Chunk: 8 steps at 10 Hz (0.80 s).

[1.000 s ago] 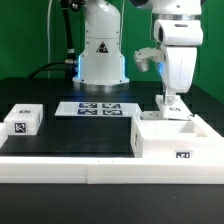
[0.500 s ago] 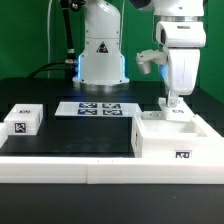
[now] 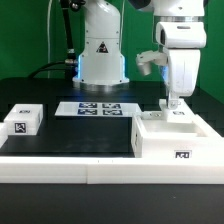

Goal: Assemble cabinet

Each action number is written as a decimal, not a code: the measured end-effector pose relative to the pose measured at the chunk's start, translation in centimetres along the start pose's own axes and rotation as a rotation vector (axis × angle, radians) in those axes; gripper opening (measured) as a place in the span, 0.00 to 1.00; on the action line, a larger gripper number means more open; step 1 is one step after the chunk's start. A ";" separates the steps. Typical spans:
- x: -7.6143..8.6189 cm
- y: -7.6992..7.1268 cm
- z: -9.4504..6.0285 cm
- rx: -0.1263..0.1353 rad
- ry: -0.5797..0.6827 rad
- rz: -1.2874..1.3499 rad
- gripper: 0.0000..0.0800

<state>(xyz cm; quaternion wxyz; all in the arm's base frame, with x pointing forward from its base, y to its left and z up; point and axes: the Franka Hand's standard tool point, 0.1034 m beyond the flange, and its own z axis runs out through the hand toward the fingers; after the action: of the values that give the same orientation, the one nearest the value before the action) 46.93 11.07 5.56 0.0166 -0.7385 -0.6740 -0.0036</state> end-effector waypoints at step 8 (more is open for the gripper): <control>-0.1 3.9 -0.1 -0.034 0.017 0.023 0.09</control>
Offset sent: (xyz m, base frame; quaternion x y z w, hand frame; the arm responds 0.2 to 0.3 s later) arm 0.0392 0.0091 -0.0115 0.0102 0.0075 -0.0318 0.9994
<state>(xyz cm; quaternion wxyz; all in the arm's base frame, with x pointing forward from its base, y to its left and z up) 50.83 10.59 5.58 0.0097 -0.7463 -0.6653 -0.0211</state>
